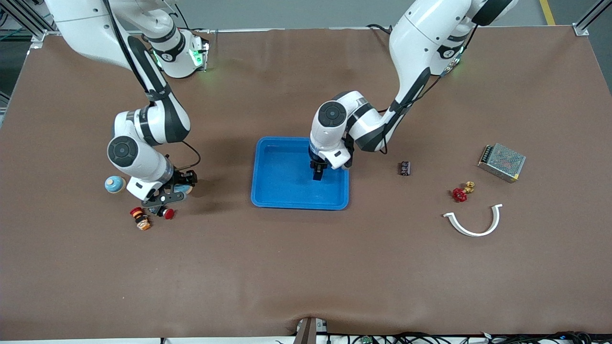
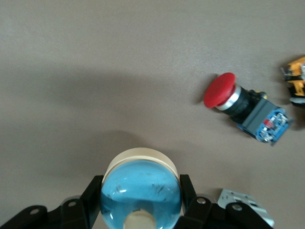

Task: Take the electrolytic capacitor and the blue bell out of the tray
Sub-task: 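Carry the bell with the right gripper while the left gripper grasps the capacitor, then place the bell and retract the right gripper while the left gripper lifts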

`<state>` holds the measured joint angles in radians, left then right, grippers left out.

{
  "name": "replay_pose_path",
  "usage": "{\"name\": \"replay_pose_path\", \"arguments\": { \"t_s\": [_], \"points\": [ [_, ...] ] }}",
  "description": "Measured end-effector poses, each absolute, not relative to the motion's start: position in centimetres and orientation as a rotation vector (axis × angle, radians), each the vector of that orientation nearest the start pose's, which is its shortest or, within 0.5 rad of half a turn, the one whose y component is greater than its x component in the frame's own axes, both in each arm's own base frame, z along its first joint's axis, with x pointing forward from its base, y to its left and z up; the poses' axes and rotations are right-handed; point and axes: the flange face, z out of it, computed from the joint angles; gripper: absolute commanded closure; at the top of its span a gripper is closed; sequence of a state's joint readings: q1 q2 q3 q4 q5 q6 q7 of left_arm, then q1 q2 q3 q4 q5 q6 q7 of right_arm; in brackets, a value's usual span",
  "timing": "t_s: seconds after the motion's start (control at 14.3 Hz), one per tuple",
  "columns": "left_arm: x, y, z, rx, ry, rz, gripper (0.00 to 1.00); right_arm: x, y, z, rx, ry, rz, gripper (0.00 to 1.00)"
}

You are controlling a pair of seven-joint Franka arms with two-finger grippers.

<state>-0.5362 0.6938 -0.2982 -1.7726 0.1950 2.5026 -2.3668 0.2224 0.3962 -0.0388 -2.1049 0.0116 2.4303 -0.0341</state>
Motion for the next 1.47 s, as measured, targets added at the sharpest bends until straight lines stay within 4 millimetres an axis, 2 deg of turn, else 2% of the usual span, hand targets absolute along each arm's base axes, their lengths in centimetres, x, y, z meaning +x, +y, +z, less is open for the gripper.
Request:
{"name": "replay_pose_path", "arguments": {
  "t_s": [0.35,0.42,0.56,0.77,0.84,0.98,1.05,1.47],
  "points": [
    [45.9,-48.4,17.5,-2.385,-2.132,0.097,0.0,56.5,9.8,19.6,-3.132,-0.365,0.104,0.49],
    [46.0,-48.4,17.5,-2.379,-2.139,0.097,0.3,56.4,9.8,19.1,-3.133,-0.367,0.099,0.48],
    [46.2,-48.4,17.5,-2.373,-2.148,0.095,1.0,56.2,9.8,18.2,-3.133,-0.368,0.096,0.48],
    [46.2,-48.4,17.6,-2.408,-2.118,0.058,1.0,56.1,9.8,17.6,-3.133,-0.37,0.1,0.46],
    [46.2,-48.5,17.7,-2.422,-2.105,0.043,1.0,56.1,9.8,17.6,-3.133,-0.37,0.099,0.37],
    [46.2,-48.6,17.8,-2.432,-2.099,0.035,1.0,56.1,9.8,17.6,-3.133,-0.37,0.099,0.05],
    [46.3,-48.7,17.9,-2.434,-2.101,0.034,1.0,56.1,9.8,17.6,-3.133,-0.37,0.099,0.0],
    [48.2,-49.1,20.4,-2.407,-2.09,0.002,1.0,56.0,9.8,17.9,-3.132,-0.37,0.136,0.0]
  ]
}}
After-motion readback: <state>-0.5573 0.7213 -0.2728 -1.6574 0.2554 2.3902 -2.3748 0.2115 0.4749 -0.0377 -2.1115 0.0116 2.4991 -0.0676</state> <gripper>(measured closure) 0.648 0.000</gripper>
